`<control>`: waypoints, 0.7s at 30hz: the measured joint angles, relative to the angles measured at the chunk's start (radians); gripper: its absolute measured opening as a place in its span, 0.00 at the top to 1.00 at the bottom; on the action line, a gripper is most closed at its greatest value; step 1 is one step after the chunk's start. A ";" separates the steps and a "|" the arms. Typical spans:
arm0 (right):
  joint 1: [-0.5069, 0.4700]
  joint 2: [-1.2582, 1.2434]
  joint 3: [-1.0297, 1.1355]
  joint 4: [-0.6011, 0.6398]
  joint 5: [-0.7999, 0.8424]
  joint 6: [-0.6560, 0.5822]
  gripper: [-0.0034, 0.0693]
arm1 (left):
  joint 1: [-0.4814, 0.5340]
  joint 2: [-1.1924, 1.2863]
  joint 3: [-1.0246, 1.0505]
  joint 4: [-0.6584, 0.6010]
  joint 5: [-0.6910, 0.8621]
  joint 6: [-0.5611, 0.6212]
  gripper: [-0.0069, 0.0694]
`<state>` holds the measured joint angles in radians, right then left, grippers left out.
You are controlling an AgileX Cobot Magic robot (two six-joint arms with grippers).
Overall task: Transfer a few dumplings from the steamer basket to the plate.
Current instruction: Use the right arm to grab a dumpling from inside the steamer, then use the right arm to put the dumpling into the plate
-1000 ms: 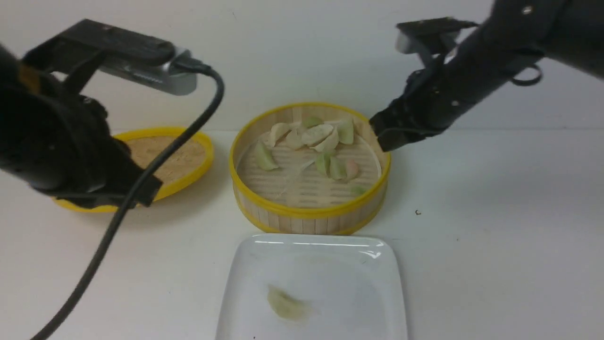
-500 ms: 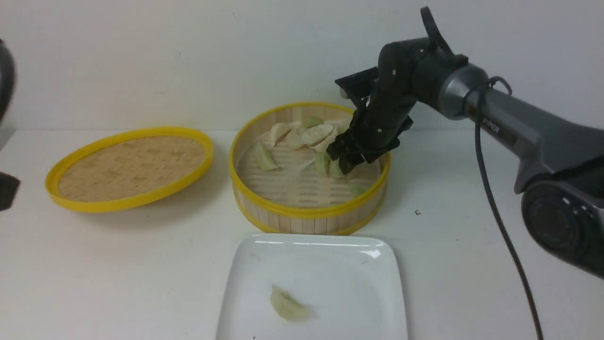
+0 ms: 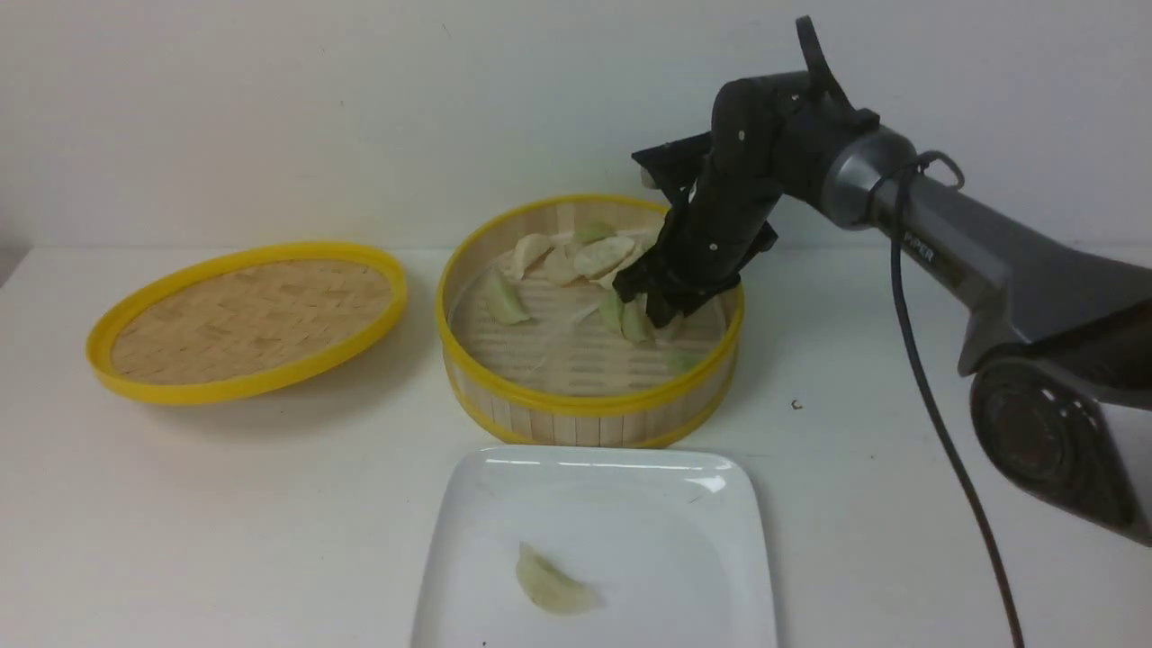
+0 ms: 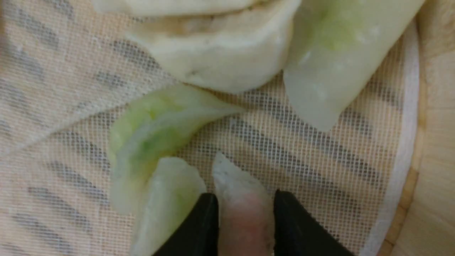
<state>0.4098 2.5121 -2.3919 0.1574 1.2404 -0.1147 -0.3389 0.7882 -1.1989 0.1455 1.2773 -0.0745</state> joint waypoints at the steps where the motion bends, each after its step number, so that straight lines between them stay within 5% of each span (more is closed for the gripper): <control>1: 0.000 -0.011 -0.005 0.006 0.001 0.003 0.70 | 0.000 0.000 0.000 0.001 0.000 0.000 0.92; 9: 0.040 -0.385 0.210 0.086 0.002 0.025 0.70 | 0.000 0.000 0.000 0.001 0.001 0.000 0.92; 15: 0.189 -0.625 0.627 0.094 0.003 0.005 0.70 | 0.000 0.000 0.000 -0.012 0.001 0.000 0.92; 21: 0.312 -0.607 0.868 0.105 -0.098 0.001 0.70 | 0.000 0.000 0.000 -0.017 0.001 0.000 0.92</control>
<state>0.7221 1.9053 -1.5240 0.2622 1.1428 -0.1132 -0.3389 0.7882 -1.1991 0.1284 1.2780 -0.0745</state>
